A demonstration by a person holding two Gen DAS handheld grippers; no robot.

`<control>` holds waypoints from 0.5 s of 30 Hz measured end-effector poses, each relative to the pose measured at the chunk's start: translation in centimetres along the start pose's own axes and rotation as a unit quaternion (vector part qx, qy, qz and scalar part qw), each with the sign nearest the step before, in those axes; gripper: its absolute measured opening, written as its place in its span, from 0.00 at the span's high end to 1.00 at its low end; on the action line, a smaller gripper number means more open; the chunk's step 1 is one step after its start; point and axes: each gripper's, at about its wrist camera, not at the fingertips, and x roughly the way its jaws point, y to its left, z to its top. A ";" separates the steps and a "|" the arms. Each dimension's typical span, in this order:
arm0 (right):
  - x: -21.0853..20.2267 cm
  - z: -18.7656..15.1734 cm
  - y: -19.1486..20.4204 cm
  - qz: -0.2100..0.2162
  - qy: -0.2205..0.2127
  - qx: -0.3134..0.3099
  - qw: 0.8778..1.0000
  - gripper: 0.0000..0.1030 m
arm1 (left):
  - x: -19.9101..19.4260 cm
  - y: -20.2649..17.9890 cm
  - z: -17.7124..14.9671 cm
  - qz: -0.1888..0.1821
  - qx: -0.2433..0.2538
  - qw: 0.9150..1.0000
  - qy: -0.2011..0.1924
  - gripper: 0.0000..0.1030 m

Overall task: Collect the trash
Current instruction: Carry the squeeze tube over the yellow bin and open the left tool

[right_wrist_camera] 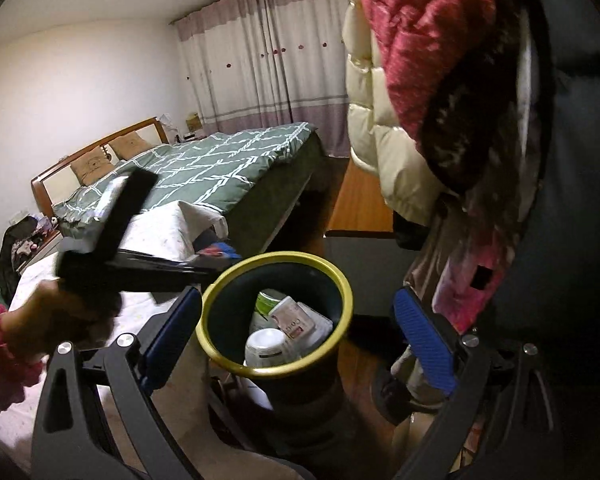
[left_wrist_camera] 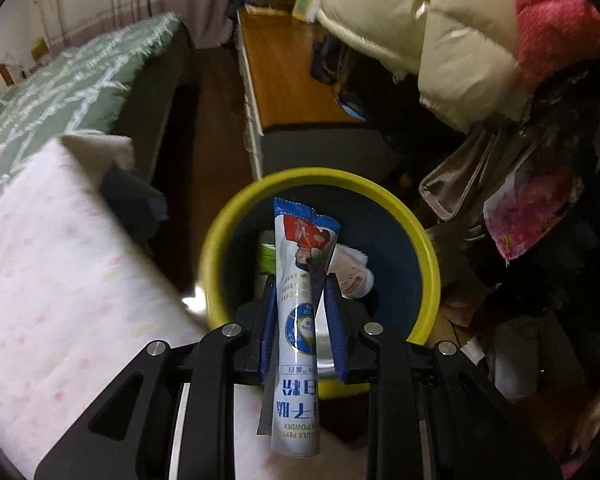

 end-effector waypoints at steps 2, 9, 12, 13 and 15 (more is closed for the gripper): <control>0.2 -0.2 -0.7 -0.001 0.005 0.010 1.000 0.10 | 1.9 -0.9 0.6 0.003 0.001 1.000 0.016 0.77; 0.1 -0.2 -1.0 0.003 0.007 0.017 1.000 0.10 | 5.6 -2.2 1.0 -0.003 -0.006 0.999 0.035 0.77; 0.1 -0.2 -0.7 0.005 0.007 0.013 1.000 0.10 | 6.2 -2.3 1.3 -0.001 -0.010 1.000 0.029 0.53; 0.0 -0.2 -0.5 0.006 0.006 0.011 1.000 0.10 | 6.4 -2.4 1.4 0.000 -0.013 1.000 0.028 0.40; -0.2 -0.1 -0.2 0.007 0.005 0.009 1.000 0.10 | 6.6 -2.3 1.5 0.000 -0.019 1.000 0.024 0.34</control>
